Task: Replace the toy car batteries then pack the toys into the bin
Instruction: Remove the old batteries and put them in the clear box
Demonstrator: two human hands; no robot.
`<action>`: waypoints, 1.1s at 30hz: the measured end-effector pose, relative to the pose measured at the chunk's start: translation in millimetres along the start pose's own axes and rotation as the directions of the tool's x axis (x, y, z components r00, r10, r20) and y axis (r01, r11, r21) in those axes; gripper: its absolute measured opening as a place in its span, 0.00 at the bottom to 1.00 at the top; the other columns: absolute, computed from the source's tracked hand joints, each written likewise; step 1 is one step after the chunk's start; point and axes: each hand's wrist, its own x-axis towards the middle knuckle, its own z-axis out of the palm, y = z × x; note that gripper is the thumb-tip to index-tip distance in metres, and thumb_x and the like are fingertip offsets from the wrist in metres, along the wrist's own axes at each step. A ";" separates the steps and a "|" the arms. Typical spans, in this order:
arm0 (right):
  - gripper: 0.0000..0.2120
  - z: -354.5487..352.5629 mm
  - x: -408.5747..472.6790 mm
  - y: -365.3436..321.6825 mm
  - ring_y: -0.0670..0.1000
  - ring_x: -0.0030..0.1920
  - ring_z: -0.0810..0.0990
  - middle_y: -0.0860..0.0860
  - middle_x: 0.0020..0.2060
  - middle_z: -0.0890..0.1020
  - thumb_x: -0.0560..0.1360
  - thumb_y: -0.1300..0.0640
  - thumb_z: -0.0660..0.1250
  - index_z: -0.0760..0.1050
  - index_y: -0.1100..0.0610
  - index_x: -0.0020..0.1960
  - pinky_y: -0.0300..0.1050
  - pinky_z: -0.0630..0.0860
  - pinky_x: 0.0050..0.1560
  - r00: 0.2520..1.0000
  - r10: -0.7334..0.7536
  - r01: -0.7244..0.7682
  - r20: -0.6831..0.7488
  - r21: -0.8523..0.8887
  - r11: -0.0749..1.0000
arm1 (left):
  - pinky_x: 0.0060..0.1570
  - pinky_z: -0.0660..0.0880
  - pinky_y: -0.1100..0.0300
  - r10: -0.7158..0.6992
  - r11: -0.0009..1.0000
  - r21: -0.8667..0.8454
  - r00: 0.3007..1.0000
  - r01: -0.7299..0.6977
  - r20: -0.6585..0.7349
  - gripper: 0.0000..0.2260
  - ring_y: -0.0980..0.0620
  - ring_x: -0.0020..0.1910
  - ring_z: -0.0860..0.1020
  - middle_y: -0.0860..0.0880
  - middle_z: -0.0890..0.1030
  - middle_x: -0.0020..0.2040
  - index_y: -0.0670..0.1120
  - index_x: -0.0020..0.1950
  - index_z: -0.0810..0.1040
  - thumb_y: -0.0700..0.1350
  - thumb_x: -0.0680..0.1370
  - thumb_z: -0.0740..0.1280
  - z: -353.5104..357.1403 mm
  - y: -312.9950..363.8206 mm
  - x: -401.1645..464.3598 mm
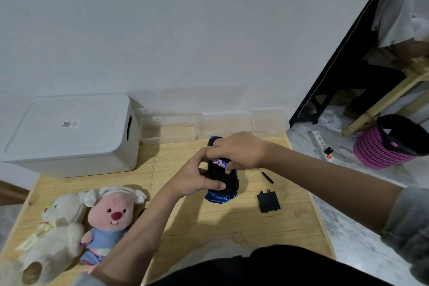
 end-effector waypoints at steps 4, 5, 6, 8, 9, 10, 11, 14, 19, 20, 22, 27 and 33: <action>0.10 5.9 -4.5 0.2 0.46 0.40 0.73 0.44 0.42 0.77 0.69 0.59 0.70 0.71 0.52 0.47 0.43 0.68 0.36 0.987 0.093 -0.063 -0.132 0.212 0.975 | 0.49 0.79 0.58 0.013 1.000 0.021 1.000 -0.013 -0.014 0.35 0.49 0.52 0.78 0.49 0.74 0.60 0.58 0.61 0.70 0.45 0.58 0.79 -3.0 2.9 0.5; 0.10 7.7 -6.4 -0.5 0.44 0.40 0.74 0.44 0.41 0.78 0.69 0.61 0.70 0.72 0.52 0.46 0.42 0.68 0.37 0.976 0.138 -0.080 -0.170 0.310 0.947 | 0.49 0.79 0.58 0.026 1.000 0.016 0.999 -0.026 -0.020 0.35 0.50 0.52 0.78 0.50 0.74 0.60 0.58 0.61 0.69 0.43 0.59 0.78 -3.2 4.5 0.2; 0.09 9.0 -8.9 -1.1 0.41 0.38 0.74 0.46 0.41 0.79 0.69 0.62 0.70 0.73 0.54 0.46 0.38 0.68 0.37 0.957 0.197 -0.084 -0.212 0.447 0.891 | 0.50 0.79 0.60 0.043 0.999 0.012 0.999 -0.043 -0.029 0.35 0.50 0.53 0.78 0.50 0.74 0.59 0.59 0.63 0.69 0.41 0.60 0.78 -3.7 5.6 -0.3; 0.11 11.3 -14.2 -3.2 0.38 0.34 0.76 0.52 0.39 0.81 0.68 0.66 0.72 0.75 0.58 0.48 0.30 0.67 0.36 0.901 0.349 -0.044 -0.257 0.747 0.664 | 0.50 0.78 0.62 0.060 0.998 0.011 0.997 -0.059 -0.050 0.39 0.51 0.53 0.78 0.50 0.73 0.59 0.59 0.67 0.66 0.38 0.63 0.78 -4.7 4.4 -1.3; 0.13 13.5 -16.2 -4.4 0.39 0.31 0.76 0.54 0.38 0.81 0.68 0.68 0.72 0.75 0.59 0.50 0.29 0.68 0.33 0.864 0.437 -0.017 -0.249 0.854 0.520 | 0.50 0.78 0.63 0.055 0.998 0.012 0.997 -0.054 -0.058 0.40 0.50 0.53 0.78 0.50 0.73 0.60 0.59 0.69 0.64 0.36 0.64 0.78 -4.7 2.6 -1.5; 0.14 16.5 -18.4 -5.6 0.40 0.27 0.74 0.55 0.36 0.80 0.69 0.68 0.71 0.75 0.59 0.52 0.31 0.68 0.29 0.828 0.520 0.000 -0.208 0.928 0.372 | 0.50 0.78 0.62 0.050 0.999 0.018 0.997 -0.049 -0.061 0.41 0.49 0.54 0.78 0.50 0.72 0.60 0.59 0.71 0.62 0.35 0.66 0.78 -4.1 0.5 -2.0; 0.12 21.3 -20.4 -5.1 0.43 0.23 0.70 0.54 0.34 0.79 0.71 0.69 0.68 0.75 0.59 0.53 0.35 0.67 0.24 0.802 0.580 0.029 -0.143 0.979 0.202 | 0.51 0.78 0.62 0.048 0.999 0.029 0.997 -0.046 -0.062 0.42 0.49 0.55 0.77 0.51 0.71 0.61 0.59 0.73 0.61 0.35 0.66 0.77 -2.7 -2.8 -1.9; 0.13 33.5 -26.8 -4.3 0.45 0.19 0.63 0.54 0.33 0.73 0.72 0.67 0.56 0.73 0.59 0.53 0.33 0.61 0.18 0.825 0.548 0.158 0.138 0.874 -0.459 | 0.51 0.77 0.66 0.032 0.999 0.042 0.997 -0.029 -0.064 0.45 0.50 0.58 0.75 0.49 0.68 0.65 0.58 0.75 0.57 0.35 0.67 0.77 3.5 -15.6 -0.6; 0.09 58.7 -38.9 -20.1 0.46 0.20 0.64 0.51 0.30 0.73 0.77 0.54 0.56 0.72 0.55 0.43 0.35 0.61 0.18 0.804 0.495 0.046 0.329 0.796 -0.603 | 0.61 0.73 0.61 -0.028 0.994 0.106 0.999 0.031 -0.035 0.47 0.51 0.66 0.70 0.51 0.65 0.70 0.60 0.76 0.51 0.41 0.67 0.77 12.1 -39.7 -0.1; 0.08 65.6 -40.1 -23.0 0.46 0.21 0.64 0.50 0.29 0.73 0.77 0.53 0.57 0.72 0.54 0.43 0.36 0.62 0.18 0.800 0.488 0.020 0.350 0.797 -0.603 | 0.64 0.71 0.58 -0.039 0.991 0.130 0.999 0.043 -0.027 0.47 0.52 0.67 0.69 0.51 0.64 0.71 0.61 0.76 0.50 0.43 0.67 0.76 14.3 -43.7 -0.9; 0.06 78.1 -42.0 -26.2 0.46 0.22 0.65 0.50 0.29 0.73 0.79 0.55 0.56 0.71 0.55 0.47 0.37 0.63 0.20 0.785 0.491 0.014 0.378 0.782 -0.624 | 0.67 0.68 0.54 -0.063 0.982 0.179 0.998 0.065 -0.013 0.48 0.53 0.68 0.67 0.51 0.62 0.70 0.62 0.76 0.47 0.44 0.67 0.75 18.9 -50.5 -2.9; 0.07 90.4 -44.5 -29.5 0.46 0.23 0.66 0.50 0.28 0.72 0.80 0.59 0.55 0.71 0.58 0.53 0.36 0.63 0.20 0.737 0.537 0.090 0.411 0.728 -0.680 | 0.67 0.67 0.56 -0.108 0.956 0.274 0.994 0.102 0.008 0.47 0.52 0.65 0.66 0.50 0.61 0.65 0.66 0.72 0.42 0.41 0.71 0.73 26.6 -61.3 -6.8; 0.10 97.3 -43.2 -22.1 0.47 0.24 0.72 0.49 0.26 0.72 0.79 0.53 0.59 0.68 0.54 0.40 0.37 0.70 0.24 0.673 0.538 0.146 0.507 0.622 -0.769 | 0.71 0.65 0.51 -0.163 0.956 0.248 0.987 0.155 0.009 0.50 0.51 0.71 0.64 0.49 0.60 0.72 0.58 0.77 0.40 0.44 0.69 0.74 25.4 -65.0 -8.5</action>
